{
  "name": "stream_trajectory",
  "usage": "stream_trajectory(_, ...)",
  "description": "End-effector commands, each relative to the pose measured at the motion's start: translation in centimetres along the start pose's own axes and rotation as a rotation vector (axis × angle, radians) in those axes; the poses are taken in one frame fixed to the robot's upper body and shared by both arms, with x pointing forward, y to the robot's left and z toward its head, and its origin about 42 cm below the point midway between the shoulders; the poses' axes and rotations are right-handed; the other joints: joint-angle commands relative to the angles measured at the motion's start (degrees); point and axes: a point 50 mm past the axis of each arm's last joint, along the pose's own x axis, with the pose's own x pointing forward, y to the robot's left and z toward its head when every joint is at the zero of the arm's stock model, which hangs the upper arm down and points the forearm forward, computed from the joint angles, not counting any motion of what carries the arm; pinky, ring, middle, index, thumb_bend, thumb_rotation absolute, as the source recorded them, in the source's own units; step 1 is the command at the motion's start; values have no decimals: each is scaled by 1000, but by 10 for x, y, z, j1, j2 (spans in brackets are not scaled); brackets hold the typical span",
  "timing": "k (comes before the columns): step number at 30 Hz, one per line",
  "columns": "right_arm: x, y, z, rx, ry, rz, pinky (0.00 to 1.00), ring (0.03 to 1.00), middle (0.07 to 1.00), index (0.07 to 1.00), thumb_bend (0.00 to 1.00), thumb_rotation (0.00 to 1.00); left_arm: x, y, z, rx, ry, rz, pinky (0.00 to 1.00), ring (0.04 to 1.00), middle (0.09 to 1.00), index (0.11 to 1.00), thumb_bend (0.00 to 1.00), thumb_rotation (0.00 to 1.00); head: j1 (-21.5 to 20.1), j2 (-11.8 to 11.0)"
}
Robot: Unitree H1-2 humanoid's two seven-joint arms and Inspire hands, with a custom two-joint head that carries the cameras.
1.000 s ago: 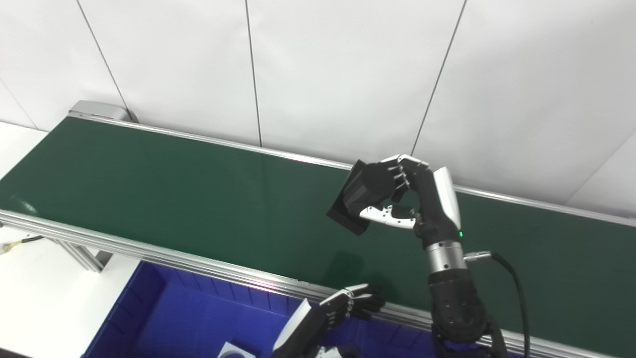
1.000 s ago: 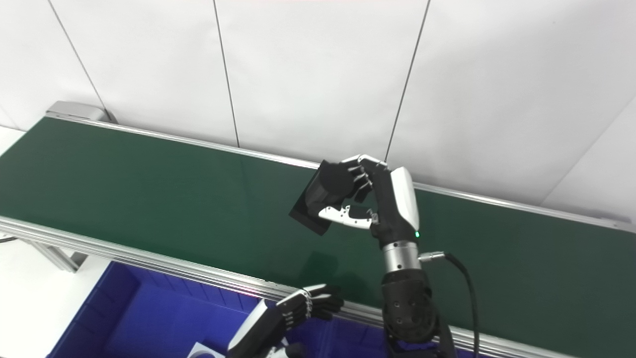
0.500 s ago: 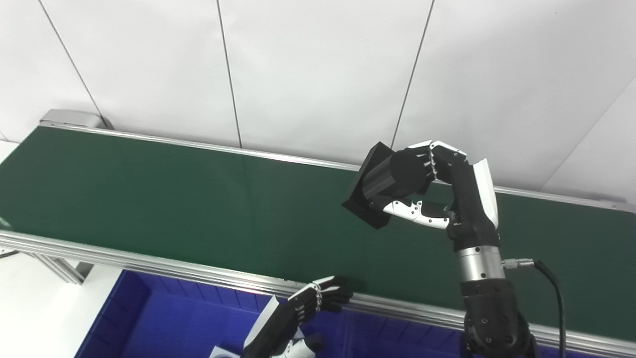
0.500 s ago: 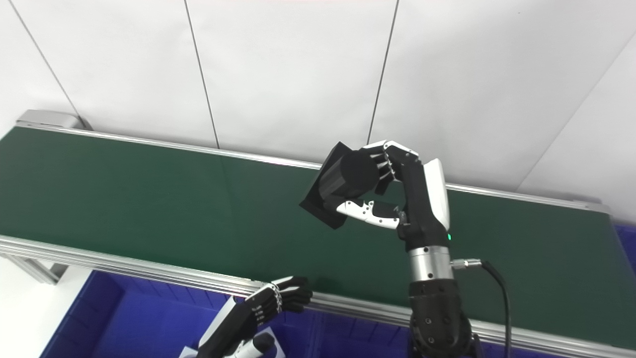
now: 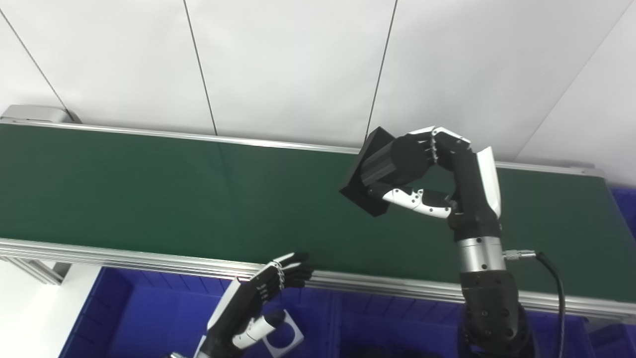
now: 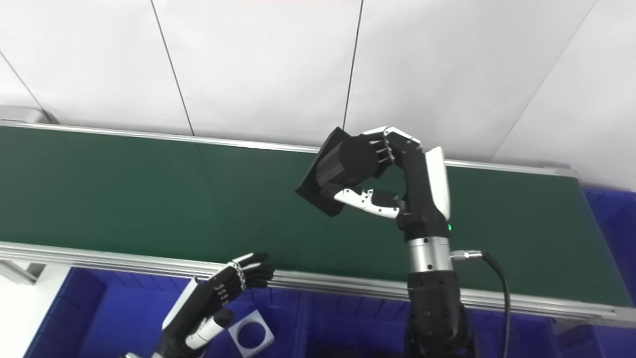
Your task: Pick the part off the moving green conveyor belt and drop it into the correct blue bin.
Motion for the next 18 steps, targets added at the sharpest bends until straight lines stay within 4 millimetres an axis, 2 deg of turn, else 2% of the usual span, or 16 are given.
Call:
stream_trajectory(1,-4,-8,14,10,-43,-51,298,394,471,494,530,0,2,6,9,4,-61,-1,749,772,783,838,773,814,-15,4)
stream_trajectory(3,-12,-12,15,4,-37,-68,267,366,471,493,530,0,2,9,8,5,-62,0,749,771,782,839,775,817,-19,5)
stream_trajectory(6,-25,-20,16,-4,-22,-90,306,396,469,493,530,0,2,13,8,9,-62,1,747,767,776,839,779,823,-28,8)
stream_trajectory(18,-65,-39,24,-40,30,-189,337,407,460,497,531,0,2,24,7,-16,-61,3,750,759,772,838,771,788,-80,17)
